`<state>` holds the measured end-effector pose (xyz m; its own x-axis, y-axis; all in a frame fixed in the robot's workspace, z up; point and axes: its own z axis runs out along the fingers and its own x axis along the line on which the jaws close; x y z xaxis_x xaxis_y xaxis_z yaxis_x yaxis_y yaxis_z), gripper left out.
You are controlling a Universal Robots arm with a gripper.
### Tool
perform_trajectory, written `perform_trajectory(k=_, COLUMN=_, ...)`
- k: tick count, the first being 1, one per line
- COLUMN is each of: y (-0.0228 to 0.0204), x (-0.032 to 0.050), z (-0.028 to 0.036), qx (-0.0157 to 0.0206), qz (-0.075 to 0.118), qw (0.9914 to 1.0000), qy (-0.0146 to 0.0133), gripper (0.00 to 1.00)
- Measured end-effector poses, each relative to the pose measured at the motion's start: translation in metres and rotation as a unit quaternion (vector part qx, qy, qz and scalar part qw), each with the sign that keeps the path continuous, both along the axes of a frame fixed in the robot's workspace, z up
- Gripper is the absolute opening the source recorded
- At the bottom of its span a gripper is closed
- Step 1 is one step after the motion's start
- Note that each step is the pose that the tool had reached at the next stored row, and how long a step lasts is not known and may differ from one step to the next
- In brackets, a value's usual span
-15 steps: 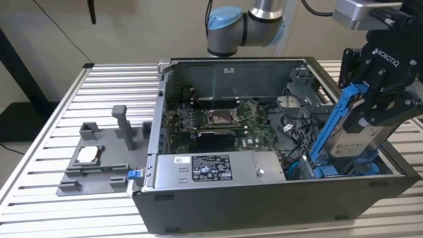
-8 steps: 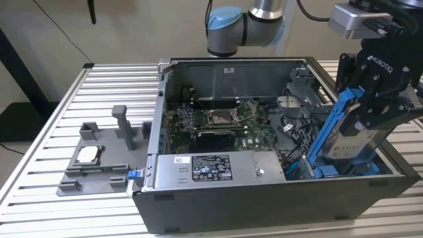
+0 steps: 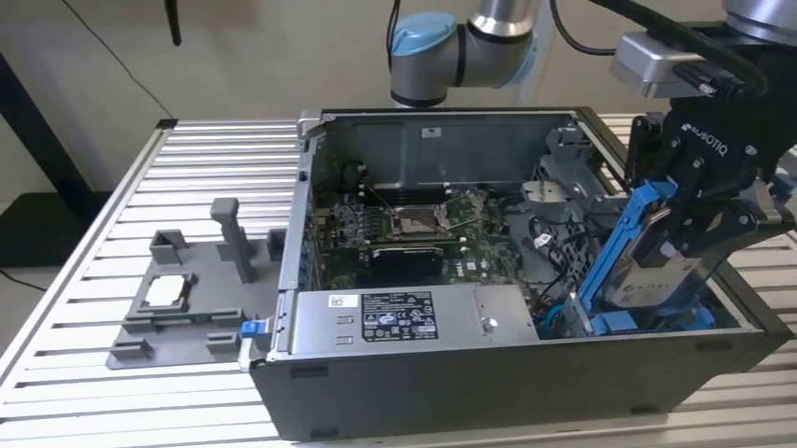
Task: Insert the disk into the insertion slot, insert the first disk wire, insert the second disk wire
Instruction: 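Insert the disk into the insertion slot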
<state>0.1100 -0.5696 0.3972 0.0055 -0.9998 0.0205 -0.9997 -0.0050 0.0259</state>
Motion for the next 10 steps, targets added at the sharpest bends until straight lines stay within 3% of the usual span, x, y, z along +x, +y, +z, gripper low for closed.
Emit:
perform_trajectory(k=5, y=0.0000, x=0.0000, z=-0.0079, qx=0.0000, qz=0.002, qw=1.00000, qy=0.0000, gripper=0.33)
perform_trajectory(k=10, y=0.0000, x=0.0000, z=-0.0097, qx=-0.0002, qz=0.003, qw=1.00000, qy=-0.0001, gripper=0.33)
